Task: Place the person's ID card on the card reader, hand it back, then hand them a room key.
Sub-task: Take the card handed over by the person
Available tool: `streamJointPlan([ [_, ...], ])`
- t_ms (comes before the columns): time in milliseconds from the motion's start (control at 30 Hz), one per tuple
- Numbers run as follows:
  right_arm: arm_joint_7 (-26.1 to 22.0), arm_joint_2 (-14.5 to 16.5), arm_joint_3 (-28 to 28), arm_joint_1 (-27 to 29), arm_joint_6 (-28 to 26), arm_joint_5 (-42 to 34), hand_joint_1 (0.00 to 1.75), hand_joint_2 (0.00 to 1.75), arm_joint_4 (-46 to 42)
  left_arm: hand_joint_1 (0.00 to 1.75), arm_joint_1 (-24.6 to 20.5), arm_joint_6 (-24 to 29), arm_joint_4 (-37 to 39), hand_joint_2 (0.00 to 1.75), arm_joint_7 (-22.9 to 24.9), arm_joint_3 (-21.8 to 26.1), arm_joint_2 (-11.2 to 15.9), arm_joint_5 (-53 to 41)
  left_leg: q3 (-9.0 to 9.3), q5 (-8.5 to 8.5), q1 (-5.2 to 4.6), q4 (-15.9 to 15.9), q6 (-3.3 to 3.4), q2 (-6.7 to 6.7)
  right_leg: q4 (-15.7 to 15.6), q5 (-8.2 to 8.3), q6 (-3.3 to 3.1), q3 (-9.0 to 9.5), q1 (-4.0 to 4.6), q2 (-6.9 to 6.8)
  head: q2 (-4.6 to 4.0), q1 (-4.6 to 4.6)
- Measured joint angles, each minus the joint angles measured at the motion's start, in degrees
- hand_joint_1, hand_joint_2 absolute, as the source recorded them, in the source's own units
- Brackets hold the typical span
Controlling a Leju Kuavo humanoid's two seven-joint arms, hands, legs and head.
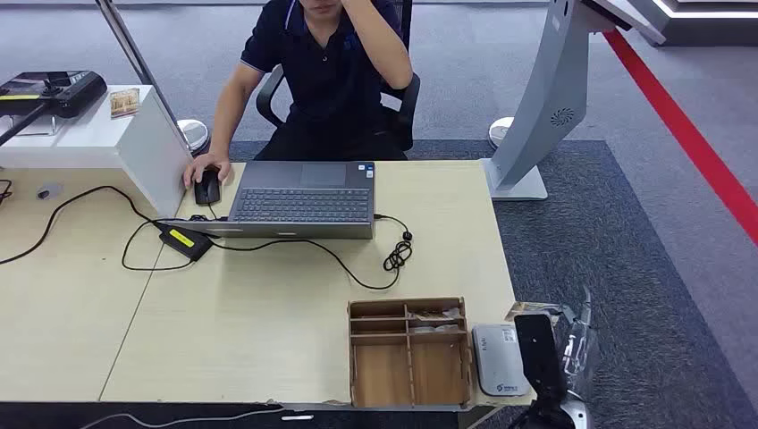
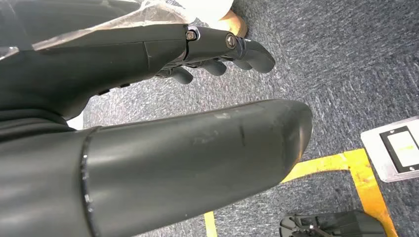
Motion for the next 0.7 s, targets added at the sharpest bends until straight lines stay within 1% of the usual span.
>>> streamJointPlan([
  [67,0.68,-0.14,-0.01,0.01,0.00,0.57,1.75,1.75,0.24,0.00,0.00,0.00,0.00,0.00,0.00,0.00,0.00,0.01,0.00,0.00,0.00,0.00,0.00,0.00,0.00,0.00,0.00,0.00,0.00,0.00,0.00,0.00],
  [200,4.60,-1.36,0.05,0.14,0.00,3.28,1.75,1.75,1.29,0.00,0.00,0.02,0.00,0.00,0.00,0.00,0.00,0.12,0.00,0.00,0.00,0.00,0.00,0.00,0.00,0.00,0.00,0.00,0.00,0.00,0.00,0.00],
  [367,8.32,-3.15,0.78,0.93,0.00,5.40,1.75,1.75,1.41,0.00,0.00,0.08,0.00,0.00,0.00,0.00,0.01,0.39,-0.01,0.00,0.00,0.00,0.00,0.00,0.00,0.00,0.00,0.01,0.00,0.00,0.00,0.00],
  [700,10.93,-6.03,3.34,1.71,0.00,7.03,1.75,1.75,1.43,0.00,0.00,0.09,0.00,0.00,-0.02,0.00,0.02,0.48,0.00,0.00,0.00,0.00,0.00,0.00,0.00,0.00,0.00,0.01,0.00,0.00,0.00,0.00],
])
